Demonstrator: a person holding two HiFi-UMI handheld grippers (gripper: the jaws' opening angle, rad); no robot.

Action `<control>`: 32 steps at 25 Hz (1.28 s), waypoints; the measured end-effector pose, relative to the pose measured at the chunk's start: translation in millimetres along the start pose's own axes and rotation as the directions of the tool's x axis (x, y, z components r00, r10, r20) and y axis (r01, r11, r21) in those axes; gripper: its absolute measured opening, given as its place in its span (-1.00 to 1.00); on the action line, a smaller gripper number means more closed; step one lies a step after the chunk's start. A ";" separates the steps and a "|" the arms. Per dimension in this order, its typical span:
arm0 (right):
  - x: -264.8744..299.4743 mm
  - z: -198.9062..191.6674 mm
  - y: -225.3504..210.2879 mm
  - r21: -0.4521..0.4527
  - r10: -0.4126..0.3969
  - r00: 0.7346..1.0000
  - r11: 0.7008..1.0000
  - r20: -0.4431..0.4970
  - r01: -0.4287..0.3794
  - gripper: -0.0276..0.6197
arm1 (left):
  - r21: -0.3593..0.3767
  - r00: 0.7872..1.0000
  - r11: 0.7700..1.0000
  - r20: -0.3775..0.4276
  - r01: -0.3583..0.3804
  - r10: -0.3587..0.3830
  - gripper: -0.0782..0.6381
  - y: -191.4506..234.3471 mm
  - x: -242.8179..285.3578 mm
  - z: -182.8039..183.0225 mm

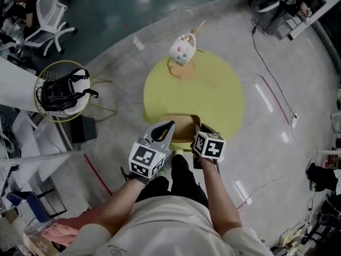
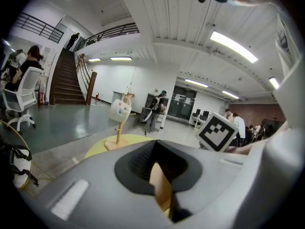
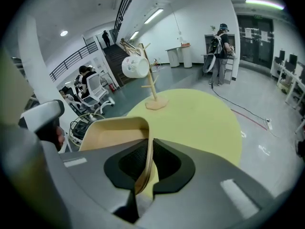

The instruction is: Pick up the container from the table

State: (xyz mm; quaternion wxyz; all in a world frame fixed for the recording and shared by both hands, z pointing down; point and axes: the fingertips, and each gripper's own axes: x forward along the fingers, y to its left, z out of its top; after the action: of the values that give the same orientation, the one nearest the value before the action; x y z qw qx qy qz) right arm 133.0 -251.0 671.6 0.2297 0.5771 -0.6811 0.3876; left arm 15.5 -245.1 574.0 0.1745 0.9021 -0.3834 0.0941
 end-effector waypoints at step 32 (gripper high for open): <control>-122.2 -22.8 109.9 -0.106 0.124 0.986 0.988 0.113 -0.112 -0.82 | 0.098 0.986 0.995 0.157 0.032 -0.047 -0.76 -70.8 -131.2 66.1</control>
State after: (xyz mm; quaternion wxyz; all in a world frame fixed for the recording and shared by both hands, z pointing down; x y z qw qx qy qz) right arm 51.9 -155.0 563.4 0.1935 0.5459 -0.7449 0.3312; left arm -21.2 -138.6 456.1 0.1021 0.9213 -0.3734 0.0362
